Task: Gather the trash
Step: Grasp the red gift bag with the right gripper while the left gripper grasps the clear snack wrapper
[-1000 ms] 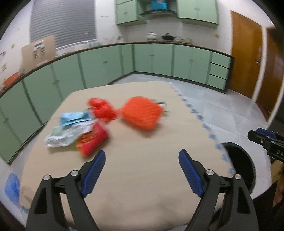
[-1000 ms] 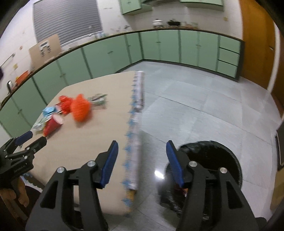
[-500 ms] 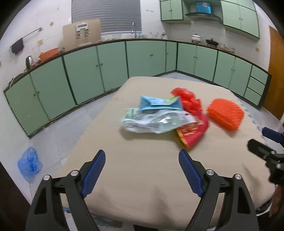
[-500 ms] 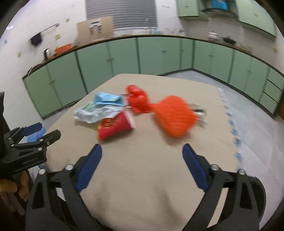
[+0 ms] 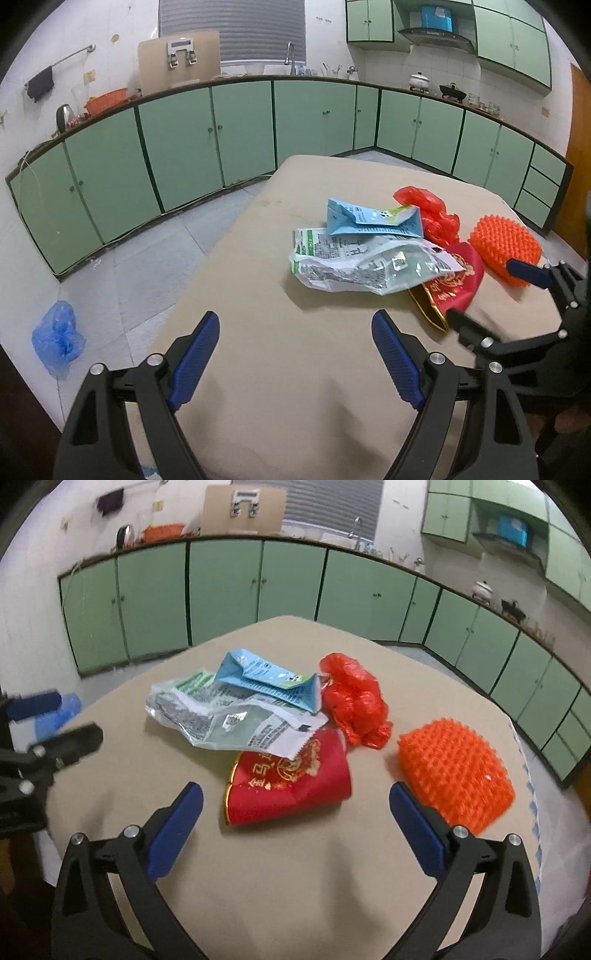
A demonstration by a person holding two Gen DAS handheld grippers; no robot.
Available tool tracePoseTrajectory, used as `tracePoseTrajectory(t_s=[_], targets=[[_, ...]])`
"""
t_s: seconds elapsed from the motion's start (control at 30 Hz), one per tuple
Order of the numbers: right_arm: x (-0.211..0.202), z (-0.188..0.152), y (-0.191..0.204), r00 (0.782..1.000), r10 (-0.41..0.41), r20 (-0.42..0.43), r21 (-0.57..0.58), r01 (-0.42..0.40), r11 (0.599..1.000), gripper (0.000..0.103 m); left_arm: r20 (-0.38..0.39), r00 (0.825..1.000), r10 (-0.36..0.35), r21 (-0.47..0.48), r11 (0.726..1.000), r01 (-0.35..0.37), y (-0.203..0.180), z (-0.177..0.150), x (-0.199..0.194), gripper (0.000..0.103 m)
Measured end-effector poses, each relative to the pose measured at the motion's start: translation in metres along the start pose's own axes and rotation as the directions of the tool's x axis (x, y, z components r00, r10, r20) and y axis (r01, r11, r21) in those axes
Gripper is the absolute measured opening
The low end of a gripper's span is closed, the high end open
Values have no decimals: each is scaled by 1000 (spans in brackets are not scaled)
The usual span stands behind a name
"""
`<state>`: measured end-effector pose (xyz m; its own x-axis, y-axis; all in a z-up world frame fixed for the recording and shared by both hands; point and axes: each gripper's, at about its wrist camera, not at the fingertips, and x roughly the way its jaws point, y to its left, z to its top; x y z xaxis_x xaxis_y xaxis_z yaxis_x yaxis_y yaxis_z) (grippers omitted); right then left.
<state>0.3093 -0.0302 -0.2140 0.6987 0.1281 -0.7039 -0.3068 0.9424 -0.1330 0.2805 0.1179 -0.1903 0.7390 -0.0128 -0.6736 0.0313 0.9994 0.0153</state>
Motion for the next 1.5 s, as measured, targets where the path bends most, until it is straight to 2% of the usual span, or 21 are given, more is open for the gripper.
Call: tracePoseTrajectory(t_s=[0.23, 0.3, 0.33, 0.63, 1.03, 1.27, 1.5], targets=[[23, 3, 0, 999, -1, -45, -3, 1, 1000, 98, -10, 1000, -8, -1, 1000, 8, 3, 3, 9, 83], [26, 2, -4, 998, 29, -58, 16, -29, 999, 96, -16, 1000, -9, 0, 1000, 9, 2, 3, 12, 83], [27, 2, -6, 997, 47, -64, 26, -45, 999, 81, -18, 1000, -8, 1, 1000, 8, 2, 2, 13, 83], [7, -5, -25, 994, 100, -46, 78, -96, 992, 80, -35, 999, -18, 6, 1000, 19, -8, 2, 21, 83], [-45, -33, -70, 998, 57, 12, 149, -58, 987, 80, -49, 995, -92, 40, 995, 93, -42, 8, 43, 83], [-57, -41, -90, 999, 23, 25, 179, -27, 984, 80, -46, 991, -124, 97, 987, 128, -80, 10, 42, 83], [-65, -45, -107, 999, 13, 43, 208, -22, 978, 80, -20, 997, -78, 209, 975, 80, -115, 14, 43, 83]])
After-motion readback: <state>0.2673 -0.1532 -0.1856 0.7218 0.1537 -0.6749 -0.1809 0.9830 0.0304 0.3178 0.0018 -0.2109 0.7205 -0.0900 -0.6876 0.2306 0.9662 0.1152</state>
